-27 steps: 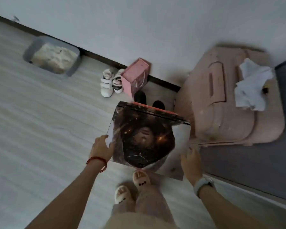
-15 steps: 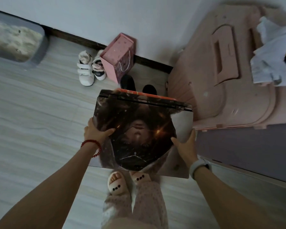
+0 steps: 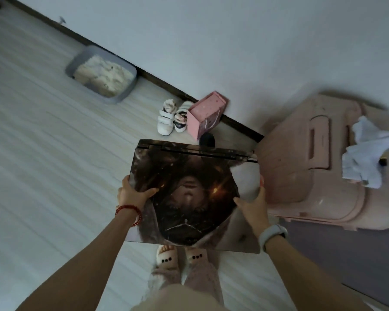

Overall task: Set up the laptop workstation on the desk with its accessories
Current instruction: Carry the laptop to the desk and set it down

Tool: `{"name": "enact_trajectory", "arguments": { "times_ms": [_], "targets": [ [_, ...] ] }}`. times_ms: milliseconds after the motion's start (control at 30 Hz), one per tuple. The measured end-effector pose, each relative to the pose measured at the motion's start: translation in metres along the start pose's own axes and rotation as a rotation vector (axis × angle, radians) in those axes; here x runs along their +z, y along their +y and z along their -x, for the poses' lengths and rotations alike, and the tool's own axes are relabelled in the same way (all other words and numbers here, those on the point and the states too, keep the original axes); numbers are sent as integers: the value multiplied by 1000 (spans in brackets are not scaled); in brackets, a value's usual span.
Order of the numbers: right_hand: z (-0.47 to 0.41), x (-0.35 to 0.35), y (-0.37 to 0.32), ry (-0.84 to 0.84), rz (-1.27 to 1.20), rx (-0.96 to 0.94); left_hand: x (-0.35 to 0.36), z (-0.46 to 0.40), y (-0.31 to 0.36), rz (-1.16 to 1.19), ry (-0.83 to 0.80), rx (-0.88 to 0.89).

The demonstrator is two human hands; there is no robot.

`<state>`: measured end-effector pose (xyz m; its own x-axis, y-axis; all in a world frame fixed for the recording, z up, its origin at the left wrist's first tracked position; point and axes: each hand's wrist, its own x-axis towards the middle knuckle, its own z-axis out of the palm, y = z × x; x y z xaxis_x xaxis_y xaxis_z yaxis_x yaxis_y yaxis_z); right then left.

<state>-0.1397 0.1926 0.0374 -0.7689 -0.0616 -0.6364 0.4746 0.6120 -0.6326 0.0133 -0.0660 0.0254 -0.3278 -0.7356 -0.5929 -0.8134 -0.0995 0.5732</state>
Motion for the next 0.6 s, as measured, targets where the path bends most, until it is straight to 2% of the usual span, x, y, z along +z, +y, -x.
{"name": "enact_trajectory", "arguments": {
  "times_ms": [100, 300, 467, 600],
  "targets": [
    [24, 13, -53, -41, 113, -147, -57, 22, 0, 11, 111, -39],
    [87, 78, -149, -260, 261, -404, -167, 79, -34, 170, 394, -121],
    [178, 177, -204, -456, 410, -582, -266, 131, -102, 294, 641, -228],
    [270, 262, -221, -551, 536, -693, -340, 167, -176, 456, 780, -295]
  ]
}}
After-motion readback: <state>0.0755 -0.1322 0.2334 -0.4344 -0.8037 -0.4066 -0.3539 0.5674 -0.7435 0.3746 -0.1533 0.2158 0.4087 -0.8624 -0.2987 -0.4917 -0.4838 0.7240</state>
